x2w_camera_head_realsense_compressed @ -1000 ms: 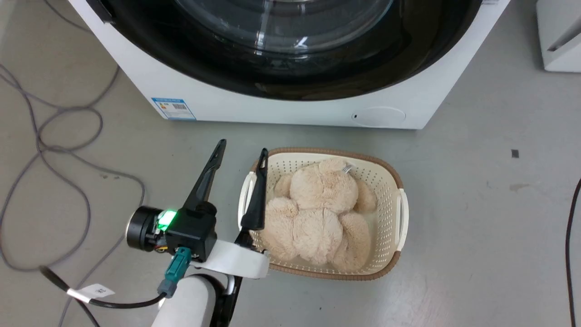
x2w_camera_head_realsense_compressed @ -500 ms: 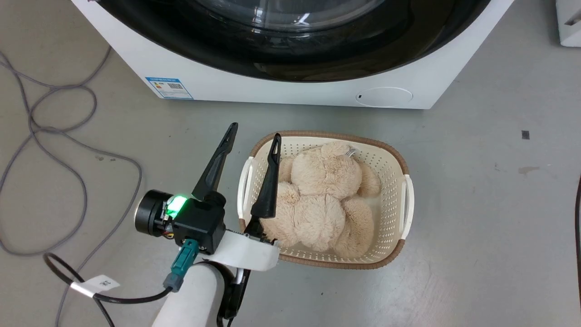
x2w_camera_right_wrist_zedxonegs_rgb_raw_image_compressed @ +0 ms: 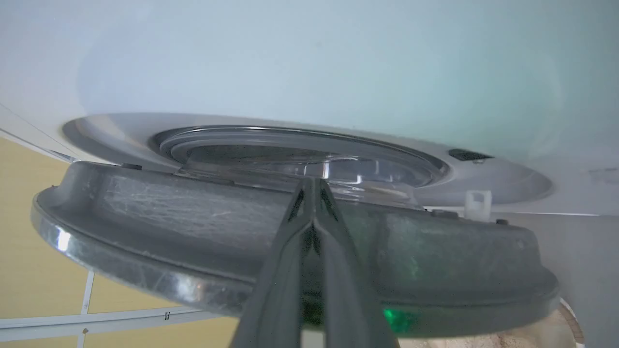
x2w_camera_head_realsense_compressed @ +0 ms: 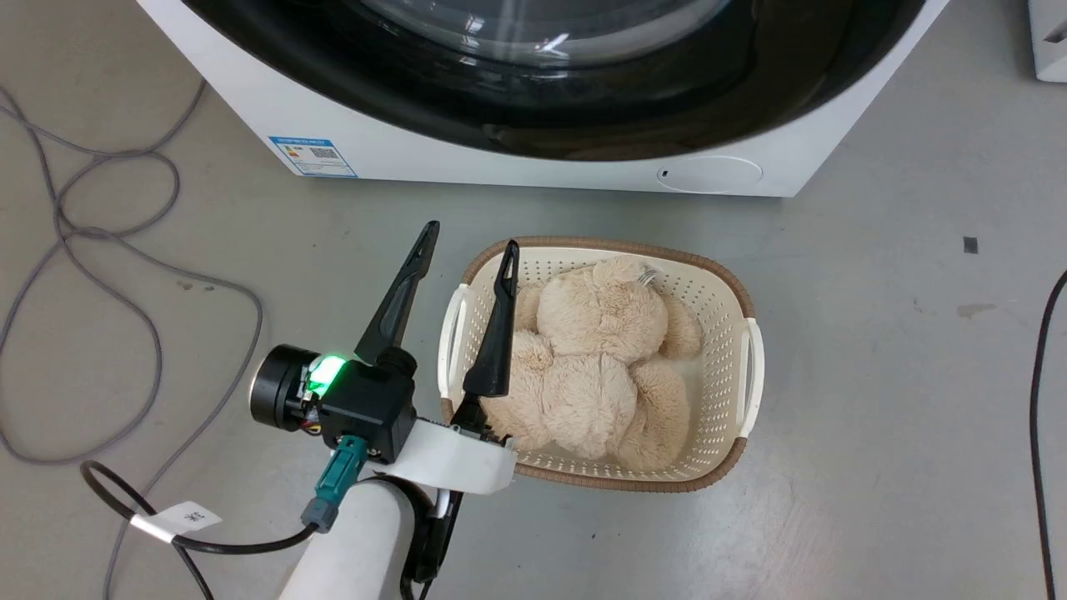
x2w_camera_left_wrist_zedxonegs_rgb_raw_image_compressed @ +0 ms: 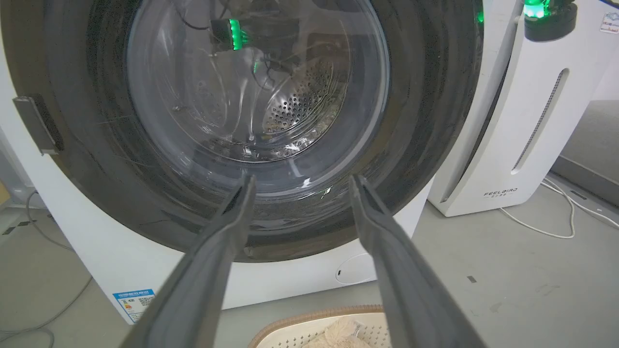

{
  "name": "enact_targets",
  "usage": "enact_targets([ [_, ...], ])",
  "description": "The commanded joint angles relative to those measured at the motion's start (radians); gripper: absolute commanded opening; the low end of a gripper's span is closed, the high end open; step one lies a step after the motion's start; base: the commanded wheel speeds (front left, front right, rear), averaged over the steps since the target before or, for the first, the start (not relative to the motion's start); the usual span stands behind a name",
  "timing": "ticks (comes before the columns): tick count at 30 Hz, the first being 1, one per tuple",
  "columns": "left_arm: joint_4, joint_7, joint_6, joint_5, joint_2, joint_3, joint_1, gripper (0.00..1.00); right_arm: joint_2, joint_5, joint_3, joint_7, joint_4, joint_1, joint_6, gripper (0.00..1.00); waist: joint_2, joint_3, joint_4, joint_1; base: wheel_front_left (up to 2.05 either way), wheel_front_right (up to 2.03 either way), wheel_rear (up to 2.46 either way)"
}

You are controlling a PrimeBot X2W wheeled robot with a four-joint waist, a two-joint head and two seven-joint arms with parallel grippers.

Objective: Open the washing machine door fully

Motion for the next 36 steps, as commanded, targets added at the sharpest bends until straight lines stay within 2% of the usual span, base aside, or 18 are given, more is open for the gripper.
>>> enact_targets([
  [1,0.003,-0.005,0.004,-0.002,0.002,-0.002,-0.012,1.00,0.018,0.000,0.004,0.007,-0.003,0.028,0.001,0.00,0.0000,0.000,0.001,0.0000,0.00,0.00,0.00],
  [11,0.018,-0.005,0.003,-0.005,0.001,-0.001,-0.007,1.00,0.016,0.005,0.003,0.047,-0.054,0.092,0.001,0.00,0.0000,-0.028,0.002,0.0000,0.00,0.00,0.00],
  [17,0.044,-0.005,-0.001,-0.015,0.001,-0.003,0.004,1.00,-0.003,0.017,-0.006,0.070,-0.137,0.177,0.001,0.00,0.0000,-0.080,0.010,0.0000,0.00,0.00,0.00],
  [25,0.076,-0.005,-0.008,-0.024,0.006,0.008,0.048,1.00,-0.046,0.012,0.007,0.054,-0.327,0.358,0.001,0.00,0.0000,-0.170,0.015,0.0000,0.00,0.00,0.00],
  [36,0.114,-0.005,-0.012,-0.035,0.021,0.015,0.117,1.00,-0.113,0.061,0.040,-0.028,-0.639,0.569,0.001,0.00,0.0000,-0.267,0.019,0.0000,0.00,0.00,0.00],
])
